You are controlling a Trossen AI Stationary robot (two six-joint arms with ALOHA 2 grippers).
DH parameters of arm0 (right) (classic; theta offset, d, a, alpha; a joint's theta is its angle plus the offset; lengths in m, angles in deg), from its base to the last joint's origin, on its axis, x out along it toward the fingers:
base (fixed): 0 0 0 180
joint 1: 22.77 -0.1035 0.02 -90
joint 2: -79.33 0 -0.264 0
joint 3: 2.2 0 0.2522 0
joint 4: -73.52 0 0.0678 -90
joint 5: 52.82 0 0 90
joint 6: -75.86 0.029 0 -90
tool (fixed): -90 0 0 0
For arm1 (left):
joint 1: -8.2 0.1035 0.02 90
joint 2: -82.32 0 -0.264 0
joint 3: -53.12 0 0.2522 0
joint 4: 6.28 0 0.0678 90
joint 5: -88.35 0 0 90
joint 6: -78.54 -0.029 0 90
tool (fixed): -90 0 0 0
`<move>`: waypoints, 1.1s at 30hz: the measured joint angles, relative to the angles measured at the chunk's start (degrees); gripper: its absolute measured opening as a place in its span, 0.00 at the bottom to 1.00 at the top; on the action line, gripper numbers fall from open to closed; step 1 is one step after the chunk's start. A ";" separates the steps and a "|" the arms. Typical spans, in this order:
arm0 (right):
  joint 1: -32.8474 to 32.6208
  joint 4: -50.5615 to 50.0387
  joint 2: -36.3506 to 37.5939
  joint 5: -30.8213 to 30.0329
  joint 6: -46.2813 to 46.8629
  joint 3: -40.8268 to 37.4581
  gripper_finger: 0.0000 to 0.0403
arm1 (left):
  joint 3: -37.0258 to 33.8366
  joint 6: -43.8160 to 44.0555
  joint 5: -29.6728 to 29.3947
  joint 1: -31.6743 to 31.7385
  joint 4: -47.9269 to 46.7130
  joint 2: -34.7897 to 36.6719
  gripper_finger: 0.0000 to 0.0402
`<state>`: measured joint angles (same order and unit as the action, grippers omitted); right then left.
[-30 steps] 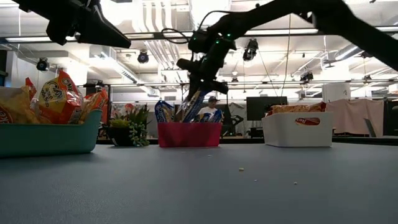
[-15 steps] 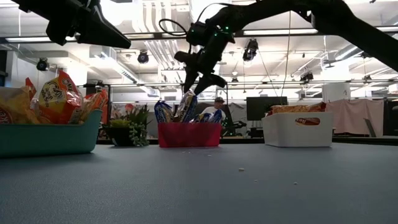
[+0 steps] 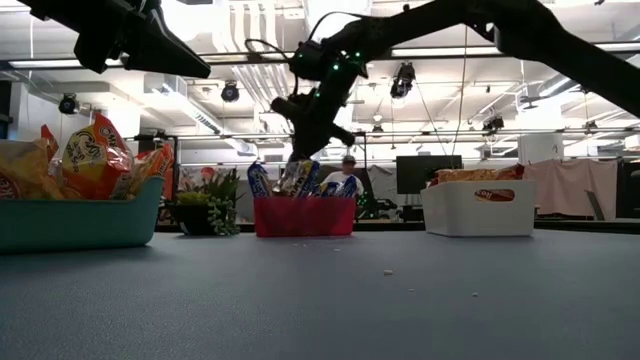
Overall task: Sort Maruchan noodles
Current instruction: Put the blue noodle pack into the red bin, then return to Home Position
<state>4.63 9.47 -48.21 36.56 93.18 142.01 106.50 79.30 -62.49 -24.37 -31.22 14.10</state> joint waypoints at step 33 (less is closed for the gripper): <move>0.69 -3.98 -1.28 -1.50 -6.57 3.63 0.30 | -0.02 0.39 -0.04 0.14 3.39 -0.02 0.10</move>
<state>5.32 5.49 -49.49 35.06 86.61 145.65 106.48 79.69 -62.53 -24.23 -27.84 14.07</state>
